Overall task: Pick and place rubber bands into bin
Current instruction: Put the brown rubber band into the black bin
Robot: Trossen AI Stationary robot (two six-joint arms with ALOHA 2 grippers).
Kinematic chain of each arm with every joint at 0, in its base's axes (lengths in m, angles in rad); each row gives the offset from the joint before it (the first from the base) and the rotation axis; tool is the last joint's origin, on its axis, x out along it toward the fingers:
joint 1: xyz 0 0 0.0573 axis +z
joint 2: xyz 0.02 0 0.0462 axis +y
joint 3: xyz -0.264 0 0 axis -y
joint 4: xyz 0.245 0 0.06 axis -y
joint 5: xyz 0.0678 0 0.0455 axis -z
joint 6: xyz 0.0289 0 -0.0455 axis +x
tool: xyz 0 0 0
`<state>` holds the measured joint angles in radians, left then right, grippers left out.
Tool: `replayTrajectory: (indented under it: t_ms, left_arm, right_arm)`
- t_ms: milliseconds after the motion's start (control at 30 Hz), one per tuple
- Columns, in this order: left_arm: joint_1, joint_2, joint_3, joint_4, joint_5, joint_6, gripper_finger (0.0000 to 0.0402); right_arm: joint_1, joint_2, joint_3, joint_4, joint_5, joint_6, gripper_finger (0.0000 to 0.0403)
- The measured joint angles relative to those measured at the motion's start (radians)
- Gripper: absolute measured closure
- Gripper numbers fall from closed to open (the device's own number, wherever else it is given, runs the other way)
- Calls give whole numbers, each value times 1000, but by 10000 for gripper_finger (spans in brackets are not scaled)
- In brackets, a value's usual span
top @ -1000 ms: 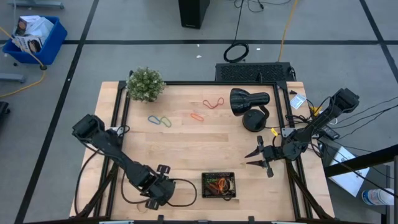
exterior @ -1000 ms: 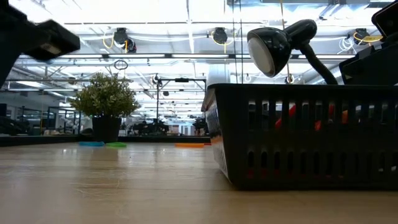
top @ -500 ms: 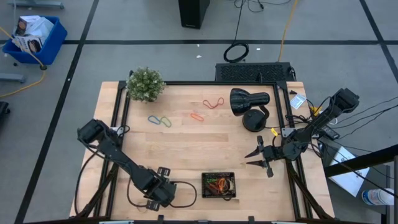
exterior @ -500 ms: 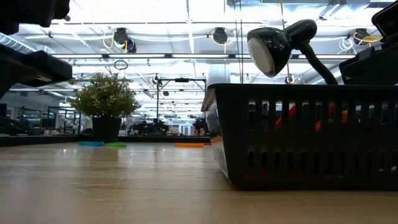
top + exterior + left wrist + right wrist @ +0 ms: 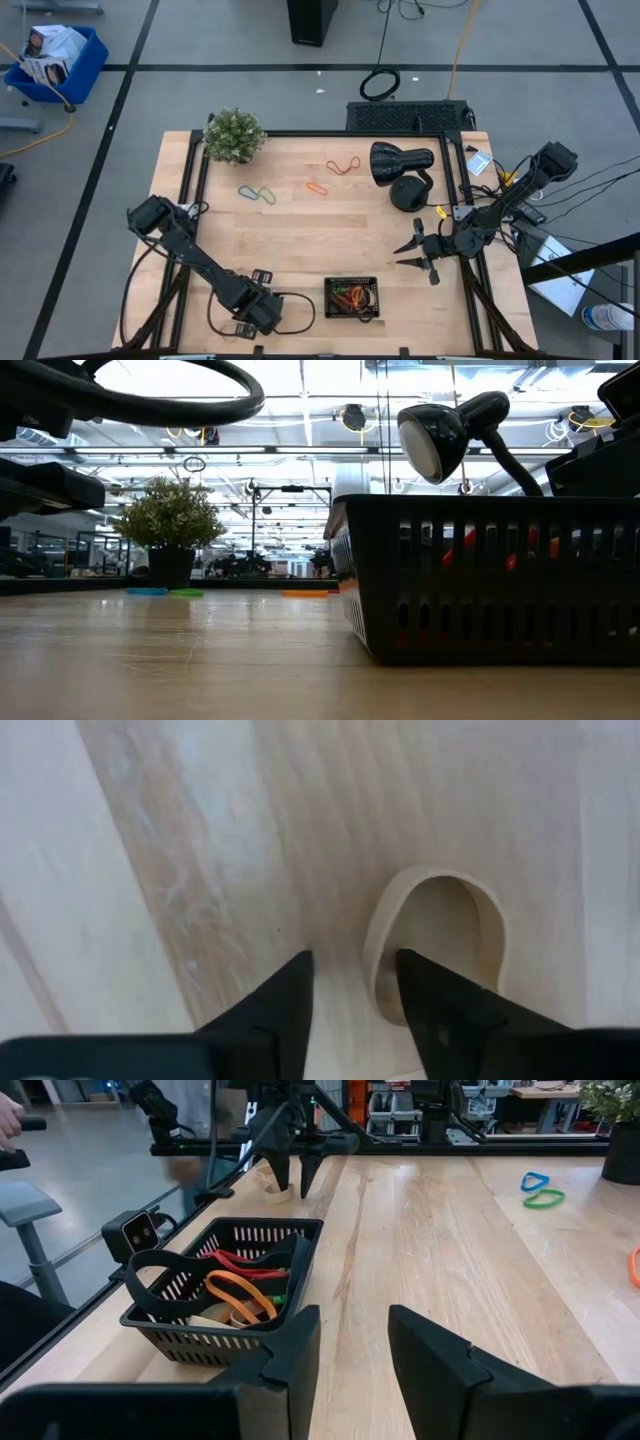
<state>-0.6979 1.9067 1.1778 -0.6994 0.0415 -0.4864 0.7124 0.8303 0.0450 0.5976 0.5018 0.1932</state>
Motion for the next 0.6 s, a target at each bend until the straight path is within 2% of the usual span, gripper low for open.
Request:
replayTrajectory:
  t_ms: [300, 433, 600]
  left_arm:
    - [8, 2, -2, 2, 7, -28, 388]
    - [30, 2, 18, -22, 38, -51, 392]
    - [71, -42, 72, -42, 26, -46, 396]
  right_arm:
    - [0, 0, 0, 0, 0, -4, 287]
    - [0, 0, 0, 0, 0, -4, 287]
    - [0, 0, 0, 3, 0, -4, 287]
